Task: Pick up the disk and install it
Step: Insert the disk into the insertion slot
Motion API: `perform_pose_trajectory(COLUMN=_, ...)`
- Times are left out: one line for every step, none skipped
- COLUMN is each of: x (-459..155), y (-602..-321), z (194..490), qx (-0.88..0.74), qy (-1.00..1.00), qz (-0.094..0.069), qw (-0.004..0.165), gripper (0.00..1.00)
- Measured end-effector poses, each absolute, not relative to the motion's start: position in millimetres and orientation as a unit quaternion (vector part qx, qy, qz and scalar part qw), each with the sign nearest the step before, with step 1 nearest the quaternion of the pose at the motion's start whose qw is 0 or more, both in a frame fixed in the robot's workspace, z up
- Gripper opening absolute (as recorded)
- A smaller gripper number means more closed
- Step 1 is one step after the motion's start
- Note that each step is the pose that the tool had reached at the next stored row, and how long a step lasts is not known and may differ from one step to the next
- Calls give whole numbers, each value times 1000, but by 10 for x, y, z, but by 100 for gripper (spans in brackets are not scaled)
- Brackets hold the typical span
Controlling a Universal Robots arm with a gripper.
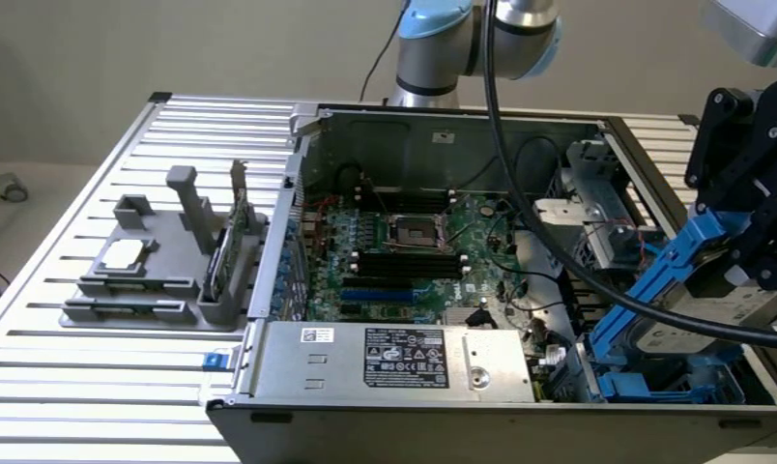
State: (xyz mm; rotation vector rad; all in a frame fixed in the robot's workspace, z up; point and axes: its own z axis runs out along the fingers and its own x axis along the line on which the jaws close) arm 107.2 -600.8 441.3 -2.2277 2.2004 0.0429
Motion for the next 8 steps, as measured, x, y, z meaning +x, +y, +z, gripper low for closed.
perform_pose_trajectory(x=1075, y=-6008, z=4406, qx=-711, qy=703, qz=14, qw=5, gripper=33)
perform_pose_trajectory(x=1078, y=-6008, z=4400, qx=-711, qy=703, qz=14, qw=5, gripper=33)
perform_pose_trajectory(x=1082, y=-6008, z=4394, qx=-711, qy=703, qz=14, qw=5, gripper=33)
perform_pose_trajectory(x=1087, y=-6008, z=4388, qx=-711, qy=703, qz=14, qw=5, gripper=33)
perform_pose_trajectory(x=1089, y=-6008, z=4381, qx=-711, qy=703, qz=14, qw=5, gripper=33)
perform_pose_trajectory(x=1089, y=-6008, z=4373, qx=-711, qy=703, qz=14, qw=5, gripper=33)
perform_pose_trajectory(x=1090, y=-6008, z=4363, qx=-711, qy=703, qz=14, qw=5, gripper=33)
perform_pose_trajectory(x=1090, y=-6008, z=4352, qx=-711, qy=703, qz=14, qw=5, gripper=33)
